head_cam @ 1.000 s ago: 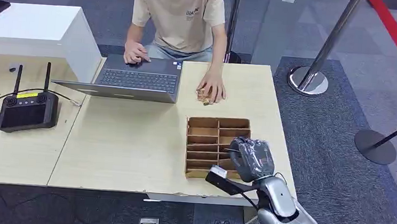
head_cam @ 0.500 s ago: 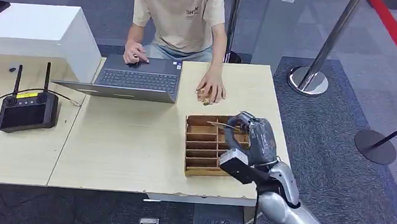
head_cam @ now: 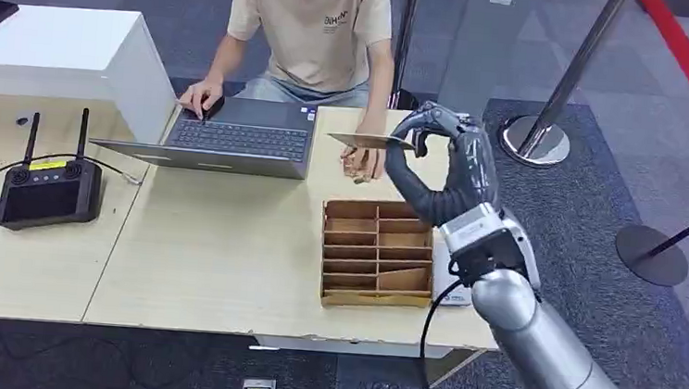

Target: Pass the card to the sensor for recognition and then transmit it.

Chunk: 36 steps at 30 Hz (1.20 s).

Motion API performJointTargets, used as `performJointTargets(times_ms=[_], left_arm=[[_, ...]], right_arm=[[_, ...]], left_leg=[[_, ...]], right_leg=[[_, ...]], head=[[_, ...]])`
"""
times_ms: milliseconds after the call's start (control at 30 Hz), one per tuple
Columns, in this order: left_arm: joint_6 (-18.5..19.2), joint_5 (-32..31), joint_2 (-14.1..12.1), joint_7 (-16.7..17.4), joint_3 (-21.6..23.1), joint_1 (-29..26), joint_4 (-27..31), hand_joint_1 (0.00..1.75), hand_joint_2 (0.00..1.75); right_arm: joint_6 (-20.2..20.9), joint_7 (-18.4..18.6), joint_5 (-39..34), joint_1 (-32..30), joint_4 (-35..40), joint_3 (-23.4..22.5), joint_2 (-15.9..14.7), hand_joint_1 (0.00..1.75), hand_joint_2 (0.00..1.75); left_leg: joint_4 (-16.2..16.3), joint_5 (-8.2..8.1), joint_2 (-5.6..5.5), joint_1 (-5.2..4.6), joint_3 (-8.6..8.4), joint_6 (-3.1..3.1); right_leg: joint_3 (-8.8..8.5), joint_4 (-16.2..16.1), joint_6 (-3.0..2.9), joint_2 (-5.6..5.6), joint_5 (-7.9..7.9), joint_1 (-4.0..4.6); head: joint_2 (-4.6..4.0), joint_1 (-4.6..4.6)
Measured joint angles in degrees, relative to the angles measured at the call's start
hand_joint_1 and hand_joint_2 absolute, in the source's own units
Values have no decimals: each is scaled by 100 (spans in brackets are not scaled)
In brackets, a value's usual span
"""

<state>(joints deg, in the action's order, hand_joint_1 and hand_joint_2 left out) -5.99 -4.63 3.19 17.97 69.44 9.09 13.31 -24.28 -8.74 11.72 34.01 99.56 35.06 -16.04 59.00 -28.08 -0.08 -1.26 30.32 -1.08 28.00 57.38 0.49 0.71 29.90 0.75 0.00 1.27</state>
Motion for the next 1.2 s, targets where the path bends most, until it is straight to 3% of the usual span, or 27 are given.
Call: performJointTargets(times_ms=[133,267,367,467,567,667,933,1200], left_arm=[[48,-54,13,-17,2,36,0,0,0],[74,-133,22,-17,7,54,0,0,0],[92,-151,42,-17,9,70,0,0,0],[94,-164,46,-17,11,88,0,0,0],[94,-159,52,-17,13,94,0,0,0],[81,-153,61,-17,13,94,0,0,0],[39,-197,85,-24,13,96,0,0,0],[50,-219,92,-52,13,96,0,0,0]], right_arm=[[124,264,395,490,-412,28,35,175,175],[262,934,1581,974,-984,153,33,175,175],[315,1222,2235,1248,-1395,278,33,175,175],[446,1460,2987,1533,-1887,503,31,175,175],[814,1744,4321,1884,-2419,882,22,175,175],[1053,1814,5128,2173,-2859,1338,2,175,175],[867,2079,5921,2526,-3613,1978,-59,175,175],[474,2269,6299,2525,-3842,2238,-129,175,175]], left_leg=[[0,0,-2,0,1,0],[0,0,-3,0,3,0],[0,0,-4,0,5,0],[1,0,-3,0,6,0],[0,0,-3,0,8,0],[0,0,-4,1,9,0],[1,-1,-3,1,14,1],[1,-1,-2,0,14,1]], right_leg=[[0,0,0,0,0,0],[1,1,0,1,0,0],[3,1,0,1,0,0],[6,1,0,1,0,0],[9,1,0,1,0,0],[12,1,0,1,0,0],[18,1,0,1,0,0],[19,1,0,0,0,0]], head=[[0,0],[0,2],[0,2],[0,0],[0,-2],[0,0],[0,2],[0,2]])
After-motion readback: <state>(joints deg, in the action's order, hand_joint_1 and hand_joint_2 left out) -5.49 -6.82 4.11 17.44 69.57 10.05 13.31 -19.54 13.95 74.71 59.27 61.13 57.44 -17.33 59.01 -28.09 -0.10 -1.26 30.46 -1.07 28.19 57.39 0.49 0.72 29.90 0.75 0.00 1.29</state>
